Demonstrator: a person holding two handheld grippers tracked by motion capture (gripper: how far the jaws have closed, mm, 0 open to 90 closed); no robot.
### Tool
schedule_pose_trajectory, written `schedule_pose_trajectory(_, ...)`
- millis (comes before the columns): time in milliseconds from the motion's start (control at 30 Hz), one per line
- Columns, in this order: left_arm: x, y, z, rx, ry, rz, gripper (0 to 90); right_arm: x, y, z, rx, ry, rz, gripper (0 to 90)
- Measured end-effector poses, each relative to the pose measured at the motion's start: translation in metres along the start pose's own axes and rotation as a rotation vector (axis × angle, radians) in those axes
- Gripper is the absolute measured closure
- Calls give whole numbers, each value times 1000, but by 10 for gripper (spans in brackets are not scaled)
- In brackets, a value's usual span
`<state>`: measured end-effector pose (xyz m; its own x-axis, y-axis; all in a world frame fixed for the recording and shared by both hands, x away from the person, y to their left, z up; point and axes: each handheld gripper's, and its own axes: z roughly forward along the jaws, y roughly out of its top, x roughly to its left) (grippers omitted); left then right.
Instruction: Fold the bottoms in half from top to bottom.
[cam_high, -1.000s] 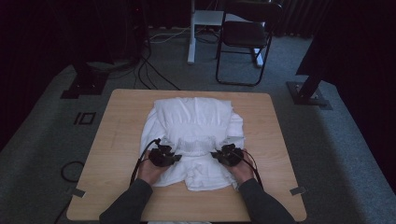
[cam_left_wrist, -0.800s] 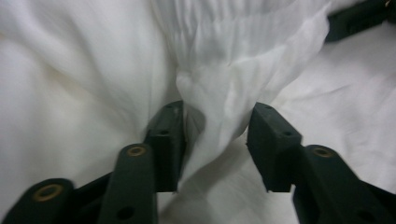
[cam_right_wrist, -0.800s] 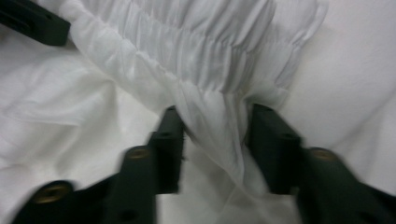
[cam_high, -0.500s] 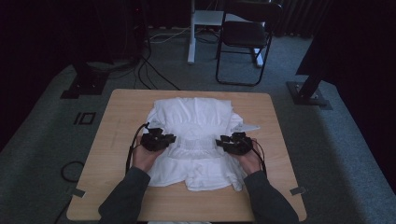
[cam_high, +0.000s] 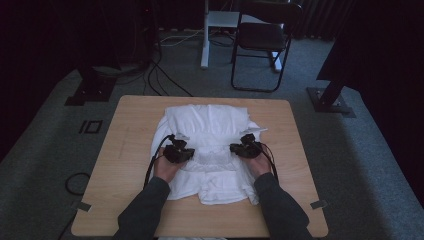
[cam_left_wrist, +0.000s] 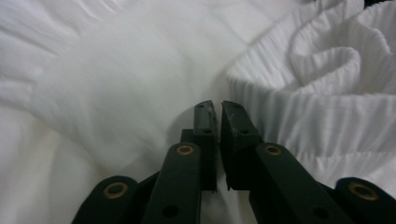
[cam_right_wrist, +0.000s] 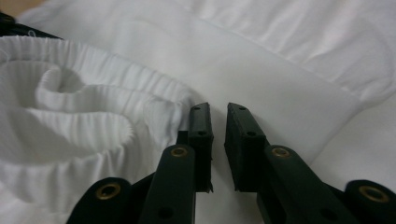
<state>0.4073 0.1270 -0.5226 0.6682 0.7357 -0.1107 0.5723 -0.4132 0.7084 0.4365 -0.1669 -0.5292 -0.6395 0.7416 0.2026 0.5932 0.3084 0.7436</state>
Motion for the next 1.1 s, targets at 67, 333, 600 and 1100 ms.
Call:
schedule_pose_trajectory(67, -7, -8, -7, -23, -24, 25, 819, 4, -3, -9, -16, 25, -25, 779)
schedule_pose_trajectory(333, -31, -33, -18, -5, -103, 149, 767, 23, 0, -34, -62, 79, -128, 722)
schedule_pose_trajectory(600, -27, -43, -15, 4, -112, 107, 756, 55, -3, -19, -11, 82, -179, 754)
schedule_pose_trajectory(1100, -7, 0, -24, -73, 19, 77, 633, 46, -12, -15, -18, -17, -200, 580)
